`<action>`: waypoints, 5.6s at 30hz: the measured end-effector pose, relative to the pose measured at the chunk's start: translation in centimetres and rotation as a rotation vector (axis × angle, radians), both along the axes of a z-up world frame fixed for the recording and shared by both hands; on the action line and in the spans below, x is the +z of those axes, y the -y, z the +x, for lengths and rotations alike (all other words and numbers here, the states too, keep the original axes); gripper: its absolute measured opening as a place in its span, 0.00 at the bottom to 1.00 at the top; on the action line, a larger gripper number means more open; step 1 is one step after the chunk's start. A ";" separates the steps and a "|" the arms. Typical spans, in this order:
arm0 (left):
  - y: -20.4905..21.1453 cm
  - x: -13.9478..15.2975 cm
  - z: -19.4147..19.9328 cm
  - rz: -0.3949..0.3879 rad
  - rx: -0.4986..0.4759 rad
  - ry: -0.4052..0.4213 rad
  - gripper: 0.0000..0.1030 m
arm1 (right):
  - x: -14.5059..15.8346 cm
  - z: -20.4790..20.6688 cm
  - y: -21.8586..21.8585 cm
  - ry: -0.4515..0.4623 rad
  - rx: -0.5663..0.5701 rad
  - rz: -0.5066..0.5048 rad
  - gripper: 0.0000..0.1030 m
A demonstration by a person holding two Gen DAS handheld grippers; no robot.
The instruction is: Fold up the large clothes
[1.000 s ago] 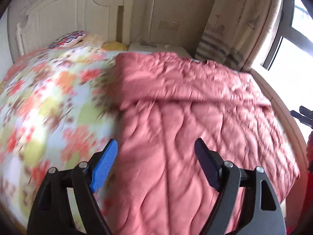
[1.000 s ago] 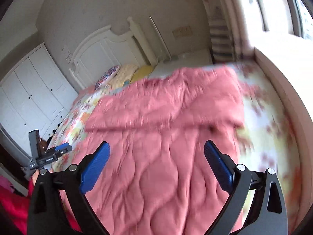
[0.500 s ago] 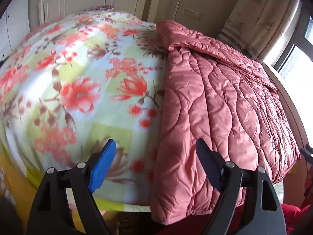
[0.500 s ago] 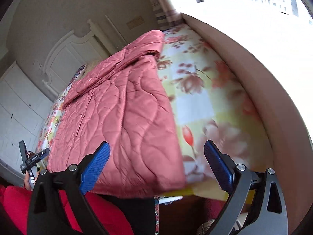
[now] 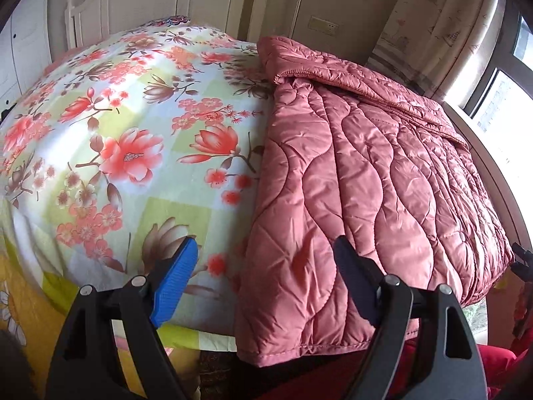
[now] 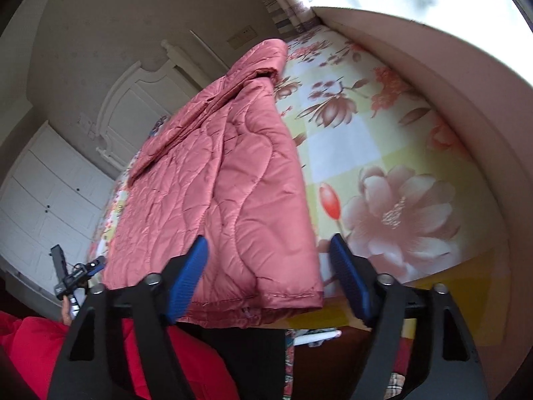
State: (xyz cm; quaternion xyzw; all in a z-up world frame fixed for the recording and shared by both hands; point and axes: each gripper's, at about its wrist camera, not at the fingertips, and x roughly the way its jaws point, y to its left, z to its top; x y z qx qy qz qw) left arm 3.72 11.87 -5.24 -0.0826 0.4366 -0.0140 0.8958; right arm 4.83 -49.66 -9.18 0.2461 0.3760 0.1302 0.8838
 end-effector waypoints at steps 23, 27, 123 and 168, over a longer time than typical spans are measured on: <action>-1.0 -1.6 -1.8 -0.114 0.022 -0.040 0.86 | -1.6 0.5 -1.9 0.048 0.072 0.032 0.21; 0.7 -1.7 -1.3 -0.068 -0.035 -0.051 0.86 | -1.5 0.5 -1.9 0.047 0.073 0.030 0.21; -5.7 2.4 44.0 -0.347 0.074 -0.195 0.11 | 8.6 43.5 0.5 -0.099 -0.171 0.299 0.38; 8.5 6.0 40.9 0.061 -0.087 -0.117 0.67 | 6.5 43.2 -28.5 -0.046 0.364 -0.539 0.69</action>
